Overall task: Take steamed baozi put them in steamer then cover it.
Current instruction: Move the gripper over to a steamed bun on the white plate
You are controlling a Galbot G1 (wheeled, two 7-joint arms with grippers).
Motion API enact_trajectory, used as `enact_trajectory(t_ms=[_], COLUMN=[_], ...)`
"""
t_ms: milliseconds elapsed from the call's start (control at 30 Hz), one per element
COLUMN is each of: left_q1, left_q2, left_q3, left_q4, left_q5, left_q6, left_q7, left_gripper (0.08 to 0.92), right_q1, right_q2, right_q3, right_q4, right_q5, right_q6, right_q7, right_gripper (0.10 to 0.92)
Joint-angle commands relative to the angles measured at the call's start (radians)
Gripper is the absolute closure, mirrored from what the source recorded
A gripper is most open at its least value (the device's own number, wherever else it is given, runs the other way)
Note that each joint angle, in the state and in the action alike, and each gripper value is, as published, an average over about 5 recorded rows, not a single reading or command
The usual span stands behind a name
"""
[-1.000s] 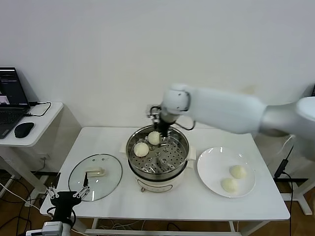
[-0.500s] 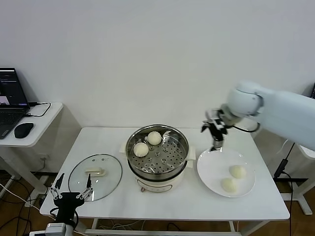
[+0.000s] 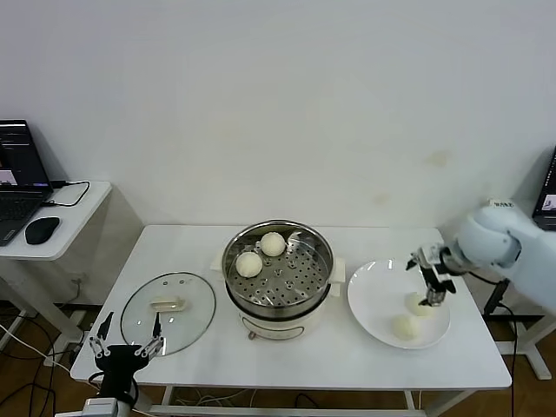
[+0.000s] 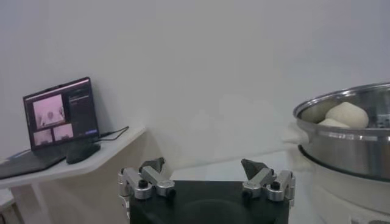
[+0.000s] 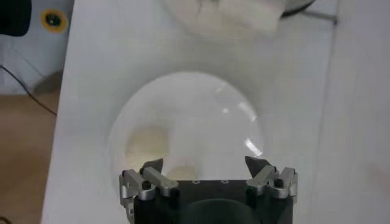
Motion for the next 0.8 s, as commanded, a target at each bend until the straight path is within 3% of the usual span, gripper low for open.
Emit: enact_trajectory(t_ms=[33, 800], left_q1=[0.005, 0.013], left_q2=[-0.005, -0.013], left_q3=[-0.005, -0.019], left_q4=[0.004, 0.010], left_q5=[0.004, 0.003], left_q6=[0.001, 0.000], left_q7=[0.001, 0.000], left_gripper=[0.177, 0.177], right_q1=[-0.358, -0.327], right_q2=[-0.015, 0.121], right_q3=[0.275, 0.206], right_q4=[-0.036, -0.140], right_q5=[-0.100, -0.095], right_q6=[0.026, 0.013], right_q7=[0.011, 0.031], right_gripper=[0.203, 0.203])
